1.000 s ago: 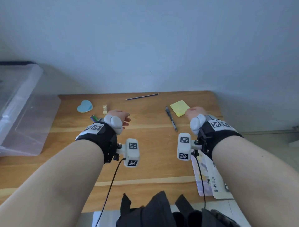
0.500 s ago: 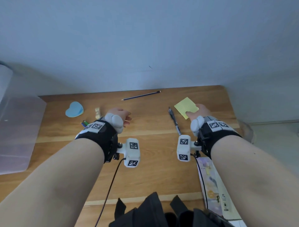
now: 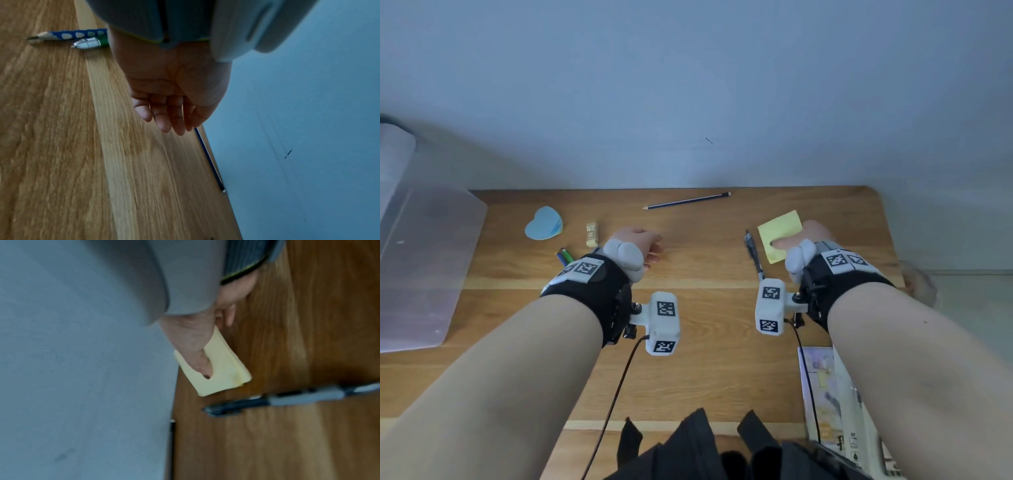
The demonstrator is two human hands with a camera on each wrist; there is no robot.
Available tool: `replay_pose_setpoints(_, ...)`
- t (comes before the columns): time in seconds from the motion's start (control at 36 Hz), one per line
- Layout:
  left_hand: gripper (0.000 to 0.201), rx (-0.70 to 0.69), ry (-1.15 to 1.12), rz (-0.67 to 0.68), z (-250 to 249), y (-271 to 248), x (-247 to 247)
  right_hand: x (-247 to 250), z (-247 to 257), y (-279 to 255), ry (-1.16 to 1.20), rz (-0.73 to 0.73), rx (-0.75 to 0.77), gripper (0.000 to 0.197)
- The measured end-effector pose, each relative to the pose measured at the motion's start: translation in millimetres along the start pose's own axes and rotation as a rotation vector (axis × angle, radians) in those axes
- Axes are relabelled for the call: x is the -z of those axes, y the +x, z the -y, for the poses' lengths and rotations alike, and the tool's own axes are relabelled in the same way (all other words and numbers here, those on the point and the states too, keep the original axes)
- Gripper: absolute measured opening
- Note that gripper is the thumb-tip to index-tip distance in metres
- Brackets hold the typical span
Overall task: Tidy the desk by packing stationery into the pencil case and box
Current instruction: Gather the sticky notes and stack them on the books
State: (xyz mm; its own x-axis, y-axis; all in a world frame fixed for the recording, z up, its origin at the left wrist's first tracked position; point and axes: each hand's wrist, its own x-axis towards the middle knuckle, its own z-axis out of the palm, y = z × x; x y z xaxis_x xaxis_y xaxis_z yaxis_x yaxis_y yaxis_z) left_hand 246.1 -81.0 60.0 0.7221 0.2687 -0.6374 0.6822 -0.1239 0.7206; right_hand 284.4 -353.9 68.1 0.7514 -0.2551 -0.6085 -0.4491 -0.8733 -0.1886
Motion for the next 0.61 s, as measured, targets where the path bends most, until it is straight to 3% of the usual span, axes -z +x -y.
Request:
replay_pose_setpoints(0.17,0.017,-0.053,-0.013,-0.002,8,-24,-10,9,-16,-18,0.553,0.002,0.088,0.056)
replay_pose_setpoints(0.25,0.014,-0.055,-0.022,-0.044,15,-34,-8,2,-12,-33,0.776,0.057,0.120,0.037)
replay_pose_setpoints(0.36,0.014,-0.106,-0.001,-0.073,9,-41,-6,6,-2,-54,0.904,0.131,0.154,0.034)
replay_pose_setpoints(0.61,0.015,-0.184,0.157,-0.293,10,-44,-24,9,-23,-70,1.025,0.194,0.101,0.046)
